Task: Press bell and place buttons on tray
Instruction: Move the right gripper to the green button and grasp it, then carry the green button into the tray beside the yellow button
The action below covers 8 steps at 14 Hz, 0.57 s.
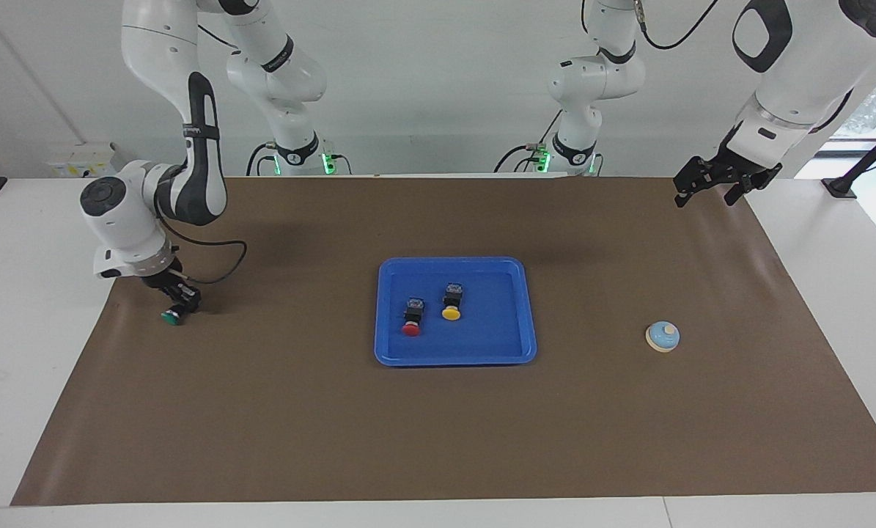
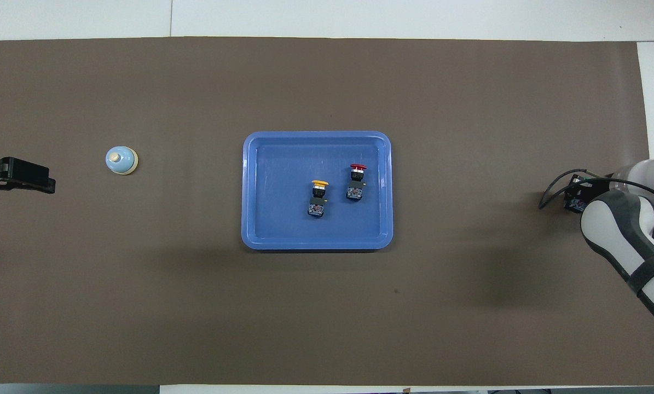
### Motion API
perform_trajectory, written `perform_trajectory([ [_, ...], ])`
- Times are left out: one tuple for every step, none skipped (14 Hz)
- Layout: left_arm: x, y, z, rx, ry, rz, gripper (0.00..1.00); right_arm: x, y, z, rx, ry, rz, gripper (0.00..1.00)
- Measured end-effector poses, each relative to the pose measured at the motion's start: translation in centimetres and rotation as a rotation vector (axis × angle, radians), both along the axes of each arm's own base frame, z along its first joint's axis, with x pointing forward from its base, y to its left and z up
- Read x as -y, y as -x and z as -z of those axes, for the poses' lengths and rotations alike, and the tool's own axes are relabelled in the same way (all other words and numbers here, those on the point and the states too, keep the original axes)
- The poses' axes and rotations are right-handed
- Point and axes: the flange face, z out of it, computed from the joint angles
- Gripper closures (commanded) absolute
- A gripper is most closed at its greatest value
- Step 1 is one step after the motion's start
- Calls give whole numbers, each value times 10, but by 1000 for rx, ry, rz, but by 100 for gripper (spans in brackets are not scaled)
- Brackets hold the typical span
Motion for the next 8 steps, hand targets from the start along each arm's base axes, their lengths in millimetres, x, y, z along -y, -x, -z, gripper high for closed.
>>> perform_trajectory([
  [0, 0, 0, 0, 0, 0, 0, -9, -7, -10, -16, -3, -17, 100],
  [0, 0, 0, 0, 0, 0, 0, -25, -18, -25, -31, -3, -47, 100],
  [0, 0, 0, 0, 0, 0, 0, -48, -31, -45, -42, -2, -85, 100],
  [0, 0, 0, 0, 0, 0, 0, -76, -43, -64, -47, -1, -118, 100],
  [0, 0, 0, 0, 0, 0, 0, -106, -53, -82, -44, -3, -135, 100],
  [0, 0, 0, 0, 0, 0, 0, -138, -60, -95, -37, -17, -148, 100],
  [0, 0, 0, 0, 0, 0, 0, -169, -65, -105, -28, -37, -154, 100],
  [0, 0, 0, 0, 0, 0, 0, -200, -68, -114, -22, -54, -161, 100],
])
